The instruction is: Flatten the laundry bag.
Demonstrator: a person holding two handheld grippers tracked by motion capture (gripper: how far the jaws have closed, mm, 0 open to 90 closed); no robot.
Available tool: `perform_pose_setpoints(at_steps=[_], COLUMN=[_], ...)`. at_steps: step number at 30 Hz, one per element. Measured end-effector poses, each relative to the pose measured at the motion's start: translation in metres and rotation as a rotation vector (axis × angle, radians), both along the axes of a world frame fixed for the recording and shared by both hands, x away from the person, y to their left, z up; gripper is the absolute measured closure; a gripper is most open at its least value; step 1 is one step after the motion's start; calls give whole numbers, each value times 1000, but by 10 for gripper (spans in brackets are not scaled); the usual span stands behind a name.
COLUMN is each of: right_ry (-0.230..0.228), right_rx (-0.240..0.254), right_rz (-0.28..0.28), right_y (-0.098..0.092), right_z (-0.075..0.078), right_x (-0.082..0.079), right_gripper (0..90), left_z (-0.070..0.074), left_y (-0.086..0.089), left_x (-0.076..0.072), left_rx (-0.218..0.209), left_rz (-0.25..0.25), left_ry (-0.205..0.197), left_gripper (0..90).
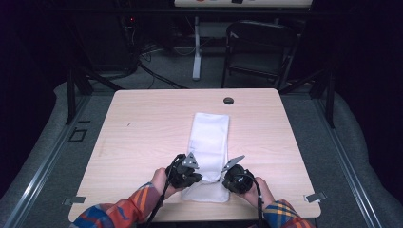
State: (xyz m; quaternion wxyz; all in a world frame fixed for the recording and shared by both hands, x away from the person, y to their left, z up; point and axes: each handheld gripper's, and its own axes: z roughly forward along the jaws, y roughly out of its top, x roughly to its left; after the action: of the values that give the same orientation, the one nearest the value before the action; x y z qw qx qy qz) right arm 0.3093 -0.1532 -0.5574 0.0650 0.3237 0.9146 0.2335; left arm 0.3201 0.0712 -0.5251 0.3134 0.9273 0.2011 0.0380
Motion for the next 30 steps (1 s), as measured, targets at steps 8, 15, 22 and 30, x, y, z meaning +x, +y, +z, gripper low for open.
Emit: perform_pose_setpoints(at_steps=[8,15,22,30], right_ry=[-4,-7,-6,-5], right_rx=[-1,2,-12,-6], right_rz=[0,-3,8,6], right_y=[0,1,1,1], right_z=[0,-1,0,0], right_x=[0,-1,0,-1], right_gripper=[900,900,900,900], left_z=[4,6,7,8], left_y=[15,25,38,49], left_x=[1,1,1,0], left_rx=[6,18,26,39], left_rz=[37,58,98,123], left_ry=[-27,-43,-50,-51], left_gripper=[881,880,880,880])
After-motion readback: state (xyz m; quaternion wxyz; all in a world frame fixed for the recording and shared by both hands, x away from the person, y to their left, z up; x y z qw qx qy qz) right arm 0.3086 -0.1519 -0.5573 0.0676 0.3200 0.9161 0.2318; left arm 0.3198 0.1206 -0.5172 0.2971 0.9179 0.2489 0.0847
